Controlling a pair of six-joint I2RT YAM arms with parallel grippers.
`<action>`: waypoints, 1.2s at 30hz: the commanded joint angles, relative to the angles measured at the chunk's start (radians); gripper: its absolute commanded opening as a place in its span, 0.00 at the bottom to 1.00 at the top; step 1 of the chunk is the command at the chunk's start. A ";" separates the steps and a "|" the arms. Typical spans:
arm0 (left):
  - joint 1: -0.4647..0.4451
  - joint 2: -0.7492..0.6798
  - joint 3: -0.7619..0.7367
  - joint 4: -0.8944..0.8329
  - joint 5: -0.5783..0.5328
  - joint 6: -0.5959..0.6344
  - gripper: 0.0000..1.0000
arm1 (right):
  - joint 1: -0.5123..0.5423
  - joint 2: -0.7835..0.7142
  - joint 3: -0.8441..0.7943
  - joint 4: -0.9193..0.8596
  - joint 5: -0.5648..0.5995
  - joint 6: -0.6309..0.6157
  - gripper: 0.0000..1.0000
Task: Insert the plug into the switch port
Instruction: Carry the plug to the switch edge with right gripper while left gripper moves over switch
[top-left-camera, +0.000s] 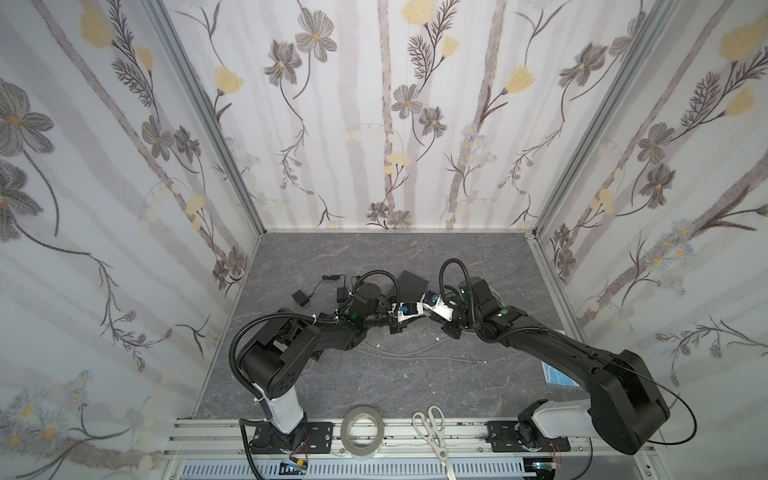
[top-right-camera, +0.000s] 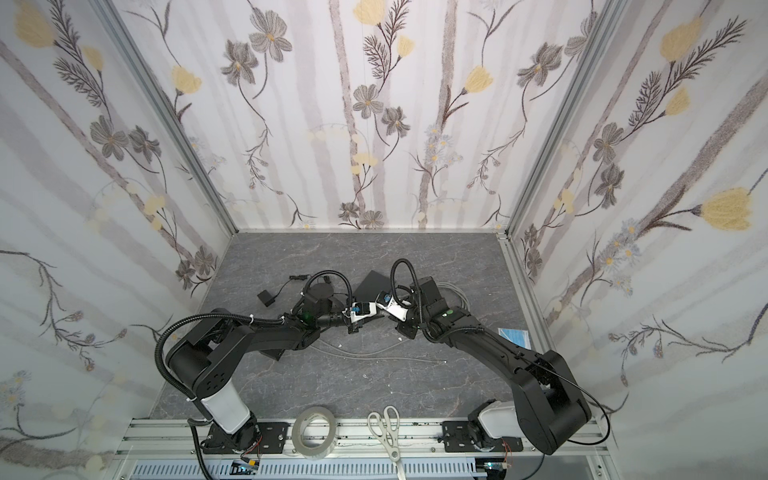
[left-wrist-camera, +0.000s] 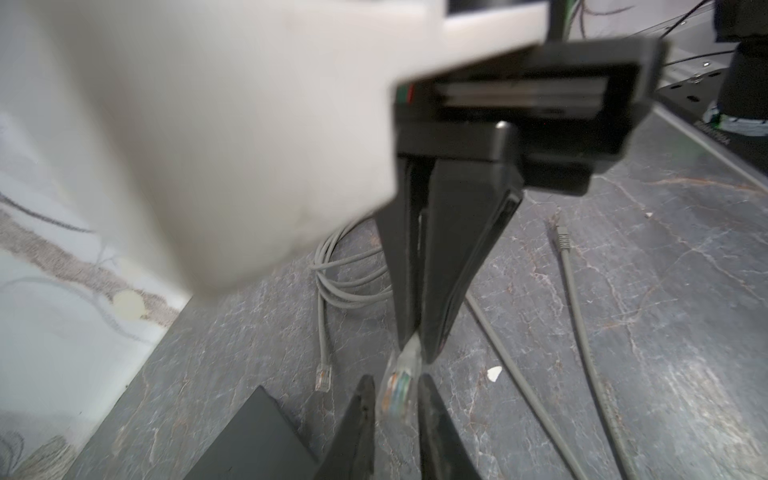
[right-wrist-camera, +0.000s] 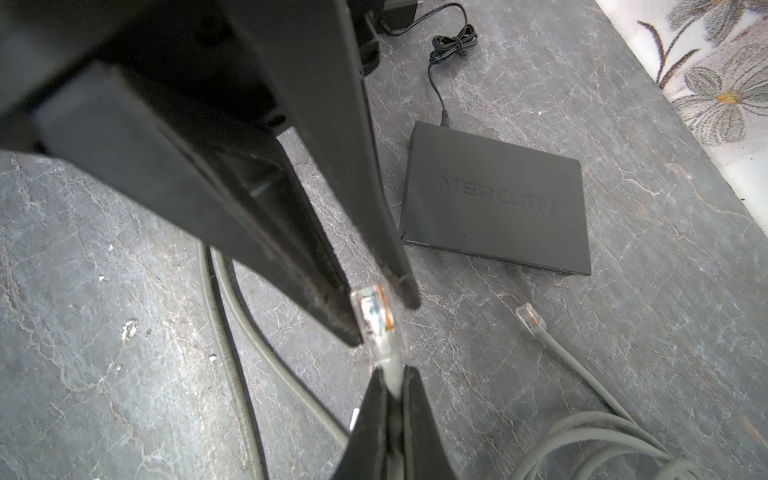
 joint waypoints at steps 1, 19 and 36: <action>0.001 0.004 0.017 0.010 -0.087 -0.036 0.27 | -0.003 -0.021 -0.014 0.102 0.007 0.027 0.00; 0.004 -0.017 -0.018 0.094 -0.495 -0.106 0.52 | 0.044 0.089 -0.086 0.277 0.332 0.131 0.00; 0.062 0.087 0.320 -0.490 -0.856 -0.342 0.55 | 0.093 0.274 0.078 -0.002 0.566 0.106 0.00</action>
